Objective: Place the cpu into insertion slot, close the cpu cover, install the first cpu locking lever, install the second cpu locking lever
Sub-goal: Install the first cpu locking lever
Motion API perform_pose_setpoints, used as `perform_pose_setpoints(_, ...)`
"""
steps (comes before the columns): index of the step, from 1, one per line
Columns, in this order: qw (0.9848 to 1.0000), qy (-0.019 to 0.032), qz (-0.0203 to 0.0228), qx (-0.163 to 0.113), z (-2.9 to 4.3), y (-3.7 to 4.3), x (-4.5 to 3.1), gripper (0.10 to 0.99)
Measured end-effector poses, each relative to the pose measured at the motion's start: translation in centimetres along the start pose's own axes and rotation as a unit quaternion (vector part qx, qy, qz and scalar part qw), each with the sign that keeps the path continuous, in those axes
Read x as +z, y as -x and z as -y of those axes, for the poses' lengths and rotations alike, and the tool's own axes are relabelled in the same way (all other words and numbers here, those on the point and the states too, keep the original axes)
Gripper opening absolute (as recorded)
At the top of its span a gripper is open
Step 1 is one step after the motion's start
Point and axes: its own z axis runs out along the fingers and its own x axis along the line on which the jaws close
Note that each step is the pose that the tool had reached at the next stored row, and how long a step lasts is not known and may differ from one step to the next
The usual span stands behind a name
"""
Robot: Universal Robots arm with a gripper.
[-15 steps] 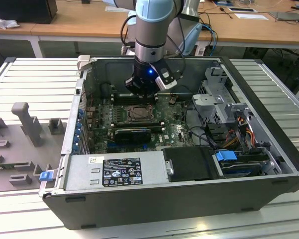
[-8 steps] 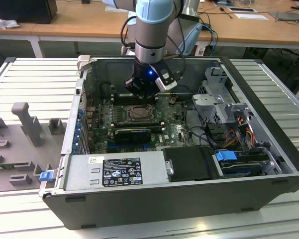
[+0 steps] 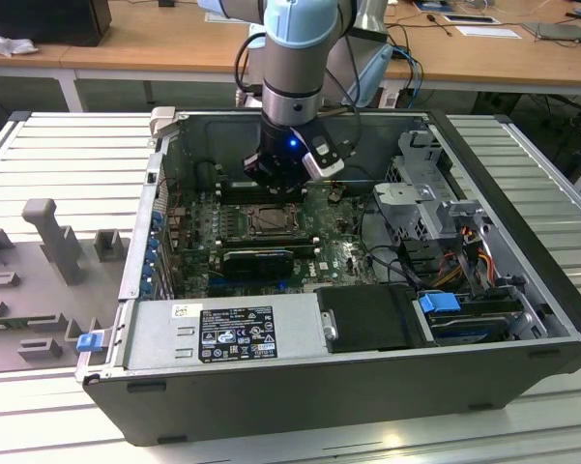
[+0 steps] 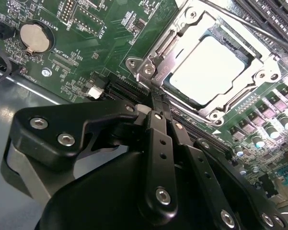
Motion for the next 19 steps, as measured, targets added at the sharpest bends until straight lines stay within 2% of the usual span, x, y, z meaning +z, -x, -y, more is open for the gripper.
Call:
perform_pose_setpoints(6,1.0000,0.0000,0.0000,0.000,0.09,0.00,0.19,0.106)
perform_pose_setpoints(10,1.0000,0.0028,0.0003,0.000,0.07,0.01,0.16,0.106)
perform_pose_setpoints(11,1.0000,0.0028,0.0003,0.000,0.03,0.01,-0.15,0.106)
perform_pose_setpoints(13,1.0000,0.0026,0.0002,0.000,-0.08,0.01,-1.29,0.106)
perform_pose_setpoints(14,1.0000,0.0025,0.0002,0.000,-0.11,0.01,-1.53,0.106)
perform_pose_setpoints(19,1.0000,0.0026,0.0002,0.000,0.18,-0.02,-1.57,0.106)
